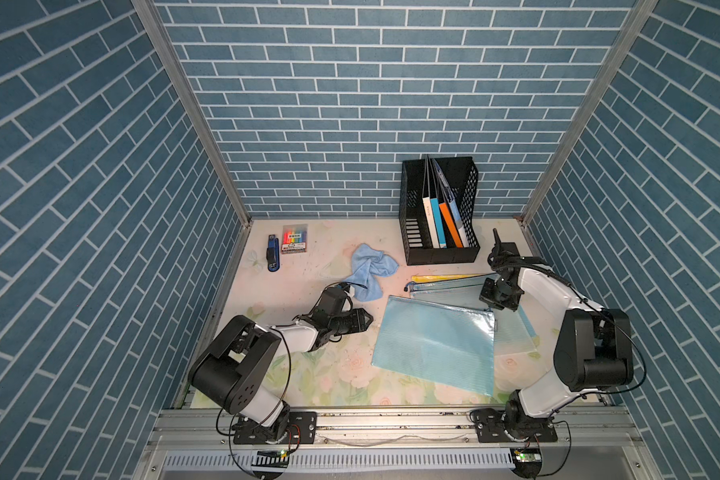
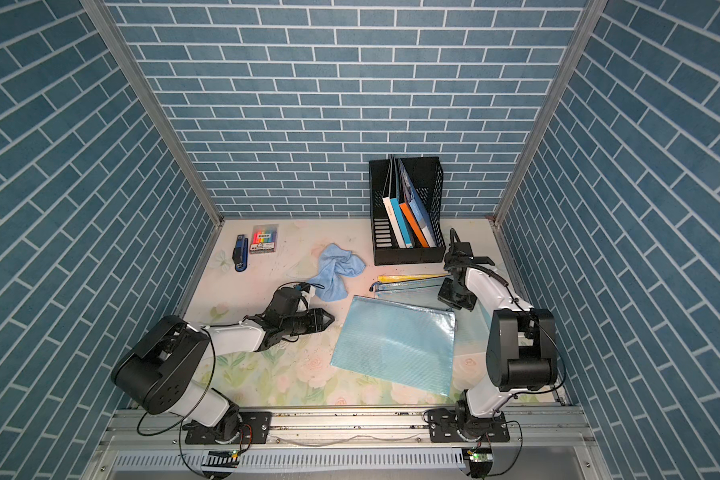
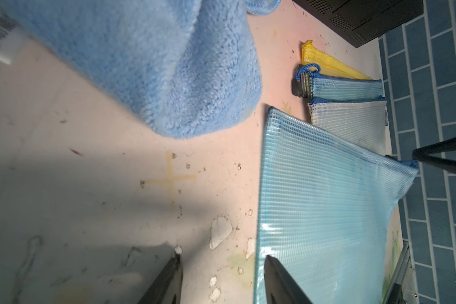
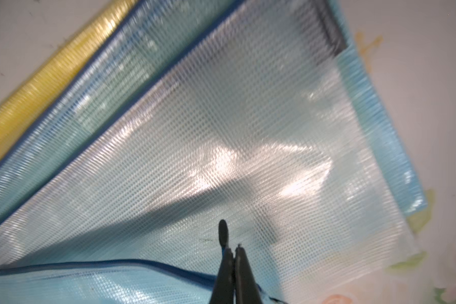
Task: Wipe the document bag
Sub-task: Adjust the document bag.
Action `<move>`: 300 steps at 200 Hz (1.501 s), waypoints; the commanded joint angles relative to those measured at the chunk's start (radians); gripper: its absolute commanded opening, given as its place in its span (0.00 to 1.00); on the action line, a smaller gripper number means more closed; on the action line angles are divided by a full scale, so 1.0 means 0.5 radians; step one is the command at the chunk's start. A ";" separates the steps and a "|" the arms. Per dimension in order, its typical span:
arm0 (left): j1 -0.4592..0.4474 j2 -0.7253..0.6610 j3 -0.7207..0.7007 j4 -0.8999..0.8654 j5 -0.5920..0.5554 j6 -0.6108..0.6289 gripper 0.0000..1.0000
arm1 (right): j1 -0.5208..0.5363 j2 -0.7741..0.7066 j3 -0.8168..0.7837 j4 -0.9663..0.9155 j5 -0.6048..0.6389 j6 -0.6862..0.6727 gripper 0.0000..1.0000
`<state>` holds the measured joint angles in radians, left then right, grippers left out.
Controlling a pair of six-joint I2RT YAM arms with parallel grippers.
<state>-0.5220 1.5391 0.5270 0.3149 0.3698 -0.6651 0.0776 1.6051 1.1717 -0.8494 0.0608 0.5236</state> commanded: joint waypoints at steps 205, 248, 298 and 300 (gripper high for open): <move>-0.084 -0.125 0.054 -0.202 -0.125 0.016 0.55 | -0.190 1.062 1.123 -0.337 0.380 -1.270 0.12; -0.099 -0.383 0.059 -0.258 -0.342 0.036 0.56 | -0.146 0.793 0.937 -0.074 0.332 -1.161 0.56; -0.066 -0.797 0.141 -0.539 -0.827 0.253 0.64 | -0.146 0.156 0.540 0.291 0.225 -0.956 0.99; -0.056 -0.819 0.143 -0.547 -0.848 0.263 0.65 | -0.146 0.119 0.504 0.329 0.225 -0.948 0.99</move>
<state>-0.5674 1.2224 0.5663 0.1371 0.1165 -0.6098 0.0055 1.8572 1.5249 -0.8257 0.2066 -0.0162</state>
